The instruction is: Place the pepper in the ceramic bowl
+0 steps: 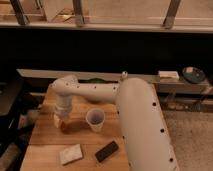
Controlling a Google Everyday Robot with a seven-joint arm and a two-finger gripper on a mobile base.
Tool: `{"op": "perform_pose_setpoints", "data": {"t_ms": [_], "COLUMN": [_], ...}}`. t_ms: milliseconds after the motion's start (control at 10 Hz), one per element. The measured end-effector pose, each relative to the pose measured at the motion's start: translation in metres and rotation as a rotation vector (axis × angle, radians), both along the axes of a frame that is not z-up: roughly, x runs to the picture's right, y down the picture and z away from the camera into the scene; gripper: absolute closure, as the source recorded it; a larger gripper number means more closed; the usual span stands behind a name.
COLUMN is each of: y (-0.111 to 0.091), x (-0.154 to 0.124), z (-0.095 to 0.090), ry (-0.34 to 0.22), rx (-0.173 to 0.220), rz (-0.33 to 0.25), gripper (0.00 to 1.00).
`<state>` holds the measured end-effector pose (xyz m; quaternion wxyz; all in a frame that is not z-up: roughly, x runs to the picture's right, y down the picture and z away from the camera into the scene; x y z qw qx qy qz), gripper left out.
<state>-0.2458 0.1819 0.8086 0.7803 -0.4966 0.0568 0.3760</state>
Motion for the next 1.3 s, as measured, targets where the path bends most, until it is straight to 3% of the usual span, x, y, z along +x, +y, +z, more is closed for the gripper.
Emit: {"op": "perform_pose_setpoints", "data": {"t_ms": [400,800,1300], "y": [-0.06,-0.106,-0.105], "x": [0.022,0.07,0.071], "z": [-0.011,0.013,0.014], "ry": [-0.009,0.054,0.056], "rx": [0.106,0.156,0.156], "rz": [0.066,0.153,0.151], "gripper": [1.0,1.0,1.0]}}
